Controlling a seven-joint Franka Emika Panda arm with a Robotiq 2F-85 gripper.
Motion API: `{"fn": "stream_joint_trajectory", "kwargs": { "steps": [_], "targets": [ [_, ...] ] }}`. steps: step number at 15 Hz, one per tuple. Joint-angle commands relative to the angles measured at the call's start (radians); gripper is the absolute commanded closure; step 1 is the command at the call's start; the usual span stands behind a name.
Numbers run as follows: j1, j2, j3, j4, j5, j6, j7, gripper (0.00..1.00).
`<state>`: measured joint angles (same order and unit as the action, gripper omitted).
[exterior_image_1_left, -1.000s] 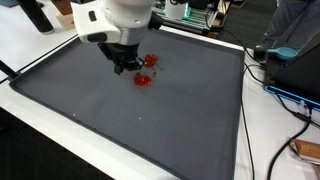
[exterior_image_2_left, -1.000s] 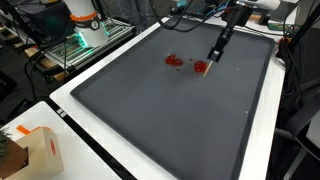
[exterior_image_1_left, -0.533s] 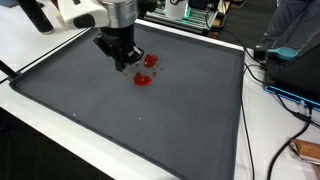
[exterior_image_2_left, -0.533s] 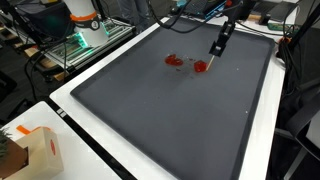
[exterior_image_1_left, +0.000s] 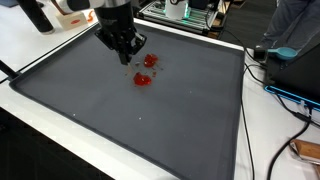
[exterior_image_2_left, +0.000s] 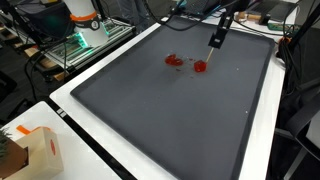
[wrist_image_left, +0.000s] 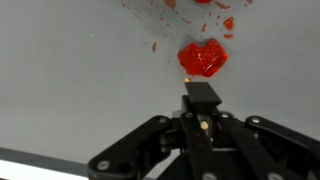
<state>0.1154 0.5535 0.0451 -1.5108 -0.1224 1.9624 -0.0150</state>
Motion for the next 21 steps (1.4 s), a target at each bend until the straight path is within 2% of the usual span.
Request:
{"fn": "stream_joint_trajectory", "kwargs": {
  "steps": [1, 8, 9, 21],
  "targets": [
    [-0.027, -0.071, 0.027, -0.100, 0.043, 0.058, -0.065, 0.97],
    [-0.037, -0.128, 0.054, -0.192, 0.086, 0.124, -0.164, 0.97],
    [-0.017, -0.083, 0.036, -0.118, 0.054, 0.082, -0.124, 0.87],
    [-0.021, -0.100, 0.042, -0.146, 0.058, 0.097, -0.141, 0.87]
  ]
}}
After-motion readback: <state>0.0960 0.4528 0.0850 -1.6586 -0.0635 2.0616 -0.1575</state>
